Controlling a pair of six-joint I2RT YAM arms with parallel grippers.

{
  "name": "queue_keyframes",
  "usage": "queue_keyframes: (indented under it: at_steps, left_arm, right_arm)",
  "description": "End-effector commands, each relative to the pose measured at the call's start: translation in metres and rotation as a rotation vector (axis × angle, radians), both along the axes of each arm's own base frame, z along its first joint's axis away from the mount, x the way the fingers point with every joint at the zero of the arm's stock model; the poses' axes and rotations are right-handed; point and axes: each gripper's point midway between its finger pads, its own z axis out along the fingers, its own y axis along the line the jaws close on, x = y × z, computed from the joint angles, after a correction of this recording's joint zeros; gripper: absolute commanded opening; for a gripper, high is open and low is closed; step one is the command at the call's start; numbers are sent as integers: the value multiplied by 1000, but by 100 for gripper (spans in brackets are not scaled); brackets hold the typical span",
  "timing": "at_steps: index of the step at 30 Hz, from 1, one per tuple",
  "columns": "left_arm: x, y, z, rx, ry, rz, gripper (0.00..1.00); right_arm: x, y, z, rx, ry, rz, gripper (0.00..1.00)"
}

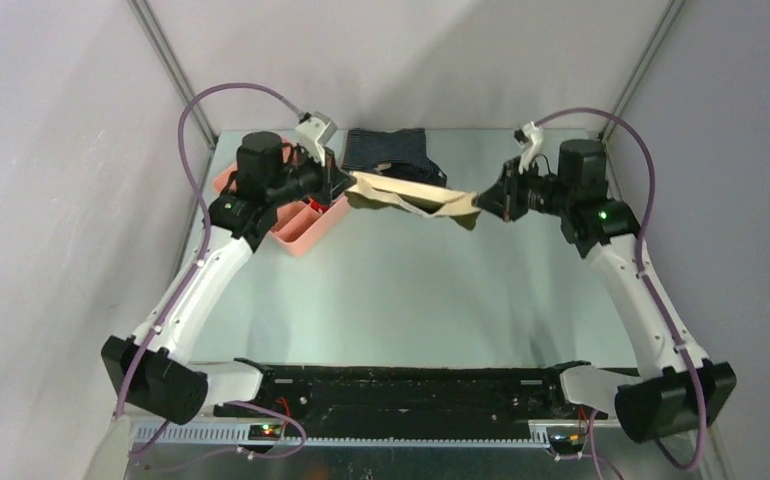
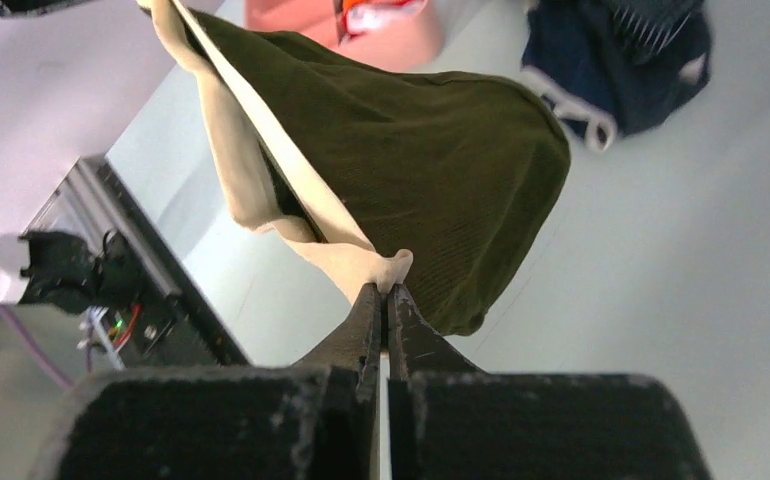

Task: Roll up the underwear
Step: Flatten out the underwear at the center of the board.

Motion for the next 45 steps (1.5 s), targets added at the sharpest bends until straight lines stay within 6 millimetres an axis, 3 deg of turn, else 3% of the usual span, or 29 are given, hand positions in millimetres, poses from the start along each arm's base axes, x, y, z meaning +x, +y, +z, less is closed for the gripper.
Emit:
queue_keyframes:
  at_steps: [1,2,3,4,7,10,11,13,14,15,16,17,18,19,20,21,22,23,24,25,26,28,31,35,38,41,45]
  left_arm:
    - [-39,0,-2,-61,29,-63,6]
    - [-46,-2,-3,-66,27,-84,6]
    - [-63,-6,-5,-72,27,-127,6]
    - [-72,-8,-8,-63,32,-149,6]
    - [-105,-19,-30,-47,74,-223,8]
    - [-98,-22,-46,-99,153,-145,14]
    - [-89,-23,-60,-85,187,-115,16]
    - [-75,-28,-83,-59,259,-93,17]
    - [-66,-32,-110,-34,343,-82,16]
    - [-59,-35,-117,-23,380,-74,15]
    - [-44,-41,-137,-4,454,-55,16]
    - [-37,-40,-152,14,515,-33,18]
    - [-17,-44,-173,33,585,11,20]
    - [-4,-39,-183,39,612,55,24]
    - [20,-34,-199,55,633,137,26]
    - [35,-30,-203,59,626,185,33]
    - [59,-22,-208,88,597,264,36]
    - [69,-17,-208,114,581,300,41]
    - [87,-11,-203,138,541,349,43]
    - [90,-8,-201,158,526,355,47]
    - [96,-6,-193,160,505,369,49]
    - [94,-5,-189,156,500,362,53]
    - [74,-17,-195,114,545,267,54]
    - [43,-34,-210,69,586,132,49]
    - [32,-51,-218,82,581,46,42]
    - [30,-79,-217,66,587,-62,35]
    - [33,-112,-226,46,628,-154,18]
  right_arm:
    - [-51,-5,-19,0,66,43,0]
    - [-66,-6,-11,8,41,65,0]
    - [-80,-6,-19,-2,70,83,0]
    - [-95,-7,-15,6,53,101,0]
    - [-123,-8,-32,11,100,118,0]
    - [-126,-13,-48,17,148,61,0]
    - [-123,-14,-58,19,189,35,0]
    - [-104,-17,-89,-1,297,-28,0]
    - [-91,-19,-95,0,294,-56,0]
    - [-80,-21,-120,-8,379,-92,0]
    - [-63,-25,-129,-16,374,-137,0]
    - [-46,-34,-154,-37,446,-202,0]
    - [-25,-38,-158,-32,422,-238,0]
    - [-4,-52,-184,-53,488,-320,0]
    - [23,-57,-179,-36,451,-373,5]
    - [45,-75,-205,-70,495,-462,21]
    - [77,-85,-190,-58,427,-511,28]
    - [95,-99,-211,-118,447,-574,39]
    - [121,-106,-189,-145,371,-588,43]
    - [135,-115,-198,-190,378,-626,49]
    - [151,-119,-175,-199,335,-631,50]
    - [159,-117,-163,-214,329,-629,51]
    - [138,-98,-157,-192,370,-568,49]
    - [72,-59,-183,-95,568,-443,36]
    - [31,-52,-210,-81,690,-442,26]
    - [27,-56,-218,-78,709,-458,15]
    - [20,-52,-234,-99,740,-421,4]
